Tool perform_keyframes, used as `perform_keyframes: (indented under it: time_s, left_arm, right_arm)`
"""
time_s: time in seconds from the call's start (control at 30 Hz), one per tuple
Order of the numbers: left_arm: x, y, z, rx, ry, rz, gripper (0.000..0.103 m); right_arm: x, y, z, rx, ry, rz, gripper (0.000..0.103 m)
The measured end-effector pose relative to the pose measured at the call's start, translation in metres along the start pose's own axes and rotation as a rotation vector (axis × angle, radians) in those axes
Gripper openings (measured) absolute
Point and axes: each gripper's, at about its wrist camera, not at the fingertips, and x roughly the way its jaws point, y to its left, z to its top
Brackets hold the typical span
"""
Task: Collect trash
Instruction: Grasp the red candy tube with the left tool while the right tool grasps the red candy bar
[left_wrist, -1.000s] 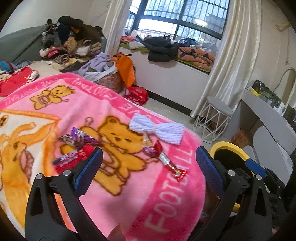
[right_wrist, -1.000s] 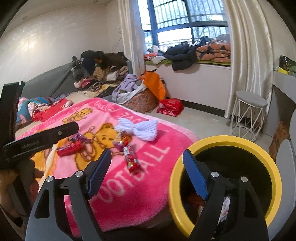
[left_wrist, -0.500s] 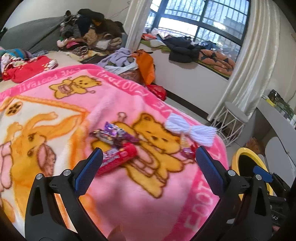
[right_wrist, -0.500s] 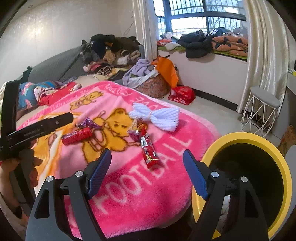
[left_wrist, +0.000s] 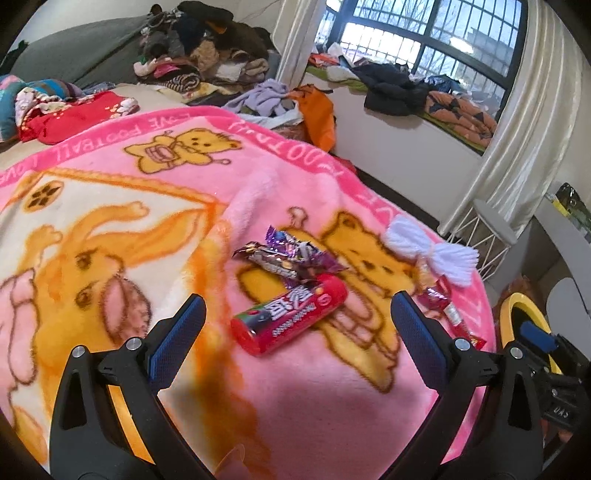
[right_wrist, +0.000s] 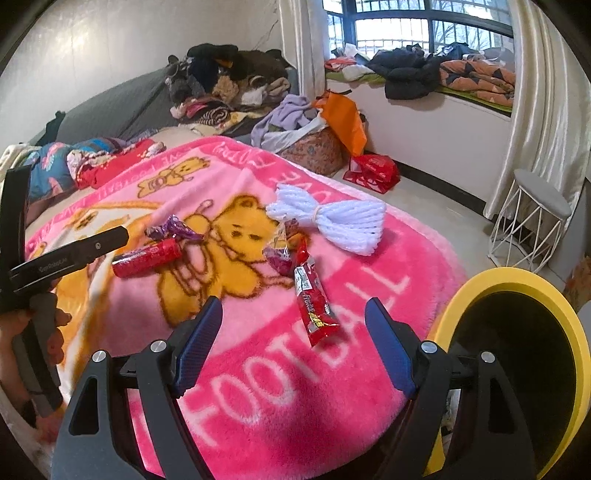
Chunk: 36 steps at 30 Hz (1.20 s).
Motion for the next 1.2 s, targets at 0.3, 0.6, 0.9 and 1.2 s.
perform_keyframes:
  time_s: [0.3, 0.6, 0.9, 1.2]
  left_arm:
    - [0.029, 0.008, 0.001, 0.026, 0.086, -0.013, 0.086]
    - [0.046, 0.009, -0.004, 0.029, 0.135, -0.031, 0.075]
    - [0.044, -0.002, -0.012, 0.076, 0.148, -0.026, 0.061]
    - [0.044, -0.01, -0.016, 0.106, 0.159, -0.015, 0.042]
  right_arm:
    - [0.036, -0.01, 0.005, 0.048, 0.103, -0.02, 0.072]
    - [0.068, -0.013, 0.009, 0.052, 0.191, -0.004, 0.053]
    - [0.071, -0.007, 0.006, 0.019, 0.219, 0.035, 0.02]
    - [0.042, -0.005, -0.004, 0.05, 0.176, 0.07, 0.019]
